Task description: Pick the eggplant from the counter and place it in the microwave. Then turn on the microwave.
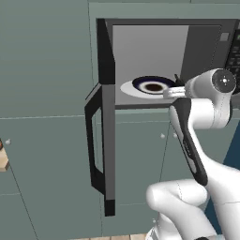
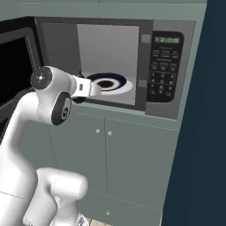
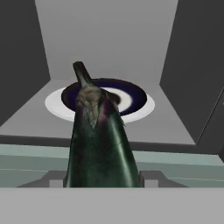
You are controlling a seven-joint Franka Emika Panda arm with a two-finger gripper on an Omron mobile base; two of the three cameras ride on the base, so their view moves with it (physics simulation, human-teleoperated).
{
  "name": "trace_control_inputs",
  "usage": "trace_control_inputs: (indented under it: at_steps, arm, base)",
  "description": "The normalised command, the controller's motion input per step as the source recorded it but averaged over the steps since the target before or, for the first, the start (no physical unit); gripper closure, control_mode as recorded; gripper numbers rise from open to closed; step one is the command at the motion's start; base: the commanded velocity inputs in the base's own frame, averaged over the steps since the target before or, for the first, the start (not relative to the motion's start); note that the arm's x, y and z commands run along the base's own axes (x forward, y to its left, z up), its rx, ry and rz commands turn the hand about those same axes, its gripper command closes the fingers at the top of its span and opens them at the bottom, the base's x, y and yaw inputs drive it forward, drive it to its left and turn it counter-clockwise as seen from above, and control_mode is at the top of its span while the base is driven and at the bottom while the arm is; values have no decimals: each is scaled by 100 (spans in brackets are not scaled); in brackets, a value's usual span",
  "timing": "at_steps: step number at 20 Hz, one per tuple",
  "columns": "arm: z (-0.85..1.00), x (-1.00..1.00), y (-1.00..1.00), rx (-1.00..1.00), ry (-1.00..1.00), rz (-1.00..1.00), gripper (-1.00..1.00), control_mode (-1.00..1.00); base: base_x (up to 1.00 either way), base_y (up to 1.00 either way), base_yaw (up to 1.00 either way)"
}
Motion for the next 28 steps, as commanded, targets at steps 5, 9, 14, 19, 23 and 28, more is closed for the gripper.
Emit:
trace_control_inputs:
  at_steps: [5,9,14,19,23,28]
  arm:
    - [0,37,-7,1,2,0,100,-100]
    - [0,38,-5,0,2,0,100,-100]
    - [0,39,-4,0,4,0,100,-100]
    - [0,31,0,0,5,0,100,-100]
    - [1,27,0,0,3,0,100,-100]
    - [1,25,0,0,0,0,100,-100]
  base:
    - [0,0,0]
    - [0,0,0]
    - [0,0,0]
    - [0,0,0]
    - [0,0,0]
    - [0,0,0]
